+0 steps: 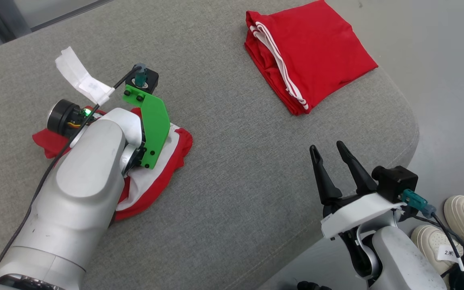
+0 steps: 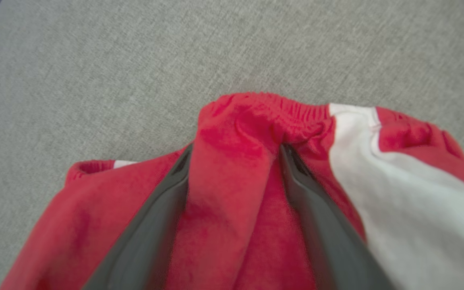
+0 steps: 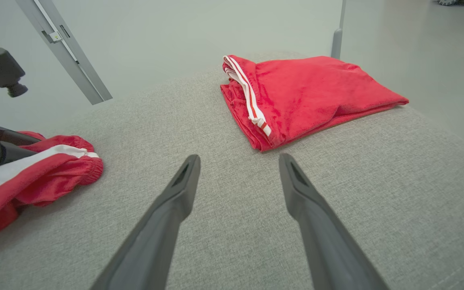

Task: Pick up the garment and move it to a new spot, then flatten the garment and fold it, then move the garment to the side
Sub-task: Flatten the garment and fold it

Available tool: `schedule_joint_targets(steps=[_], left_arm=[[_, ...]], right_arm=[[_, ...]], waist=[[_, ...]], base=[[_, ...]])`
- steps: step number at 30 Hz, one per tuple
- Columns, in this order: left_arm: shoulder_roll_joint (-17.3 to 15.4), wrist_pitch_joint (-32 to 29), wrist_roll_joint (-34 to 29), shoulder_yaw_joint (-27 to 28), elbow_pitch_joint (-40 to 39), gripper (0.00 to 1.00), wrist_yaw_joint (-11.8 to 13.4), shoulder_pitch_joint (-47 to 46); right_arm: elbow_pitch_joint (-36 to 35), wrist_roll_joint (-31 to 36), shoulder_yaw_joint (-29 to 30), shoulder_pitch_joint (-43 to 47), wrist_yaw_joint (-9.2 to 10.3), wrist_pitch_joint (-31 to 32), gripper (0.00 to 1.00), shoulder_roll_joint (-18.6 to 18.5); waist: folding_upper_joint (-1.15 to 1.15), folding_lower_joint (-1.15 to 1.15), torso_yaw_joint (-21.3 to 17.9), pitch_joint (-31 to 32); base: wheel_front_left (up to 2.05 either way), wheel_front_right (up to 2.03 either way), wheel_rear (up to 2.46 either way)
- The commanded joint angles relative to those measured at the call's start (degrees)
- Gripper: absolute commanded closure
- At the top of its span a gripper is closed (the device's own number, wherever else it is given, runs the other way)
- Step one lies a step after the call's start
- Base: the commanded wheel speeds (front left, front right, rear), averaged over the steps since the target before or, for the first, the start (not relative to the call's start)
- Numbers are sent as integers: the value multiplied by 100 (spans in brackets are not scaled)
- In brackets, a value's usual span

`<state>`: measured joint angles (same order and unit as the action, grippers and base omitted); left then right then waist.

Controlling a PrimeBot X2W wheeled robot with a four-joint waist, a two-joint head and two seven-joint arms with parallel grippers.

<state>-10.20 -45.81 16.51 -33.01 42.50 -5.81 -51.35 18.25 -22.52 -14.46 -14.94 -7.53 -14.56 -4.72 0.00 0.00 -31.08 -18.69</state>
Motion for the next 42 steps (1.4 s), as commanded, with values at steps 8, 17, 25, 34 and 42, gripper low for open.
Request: schedule_joint_targets(steps=[8,17,25,34,42], left_arm=[[364,1347,482,478,-506,100,182,-7],[727,3469,2142,840,-1413,100,59,-378],[720,5154,3864,96,-2128,100,463,-586],[491,5806,3991,-93,-1095,100,837,622],[212,6102,3933,667,-422,100,995,2003]], right_arm=[[59,-24,-37,-189,9,-52,0,-6],[88,0,-66,-224,9,-48,0,-138],[47,27,-24,-140,9,59,0,-263],[-80,21,44,-23,9,170,0,-304],[-184,55,90,72,9,285,0,-344]], waist=[[0,0,159,-9],[0,0,660,274],[0,0,1201,551],[0,0,1796,700],[0,0,2175,763]], base=[[0,0,0],[0,0,0],[0,0,0],[0,0,0],[0,0,0]])
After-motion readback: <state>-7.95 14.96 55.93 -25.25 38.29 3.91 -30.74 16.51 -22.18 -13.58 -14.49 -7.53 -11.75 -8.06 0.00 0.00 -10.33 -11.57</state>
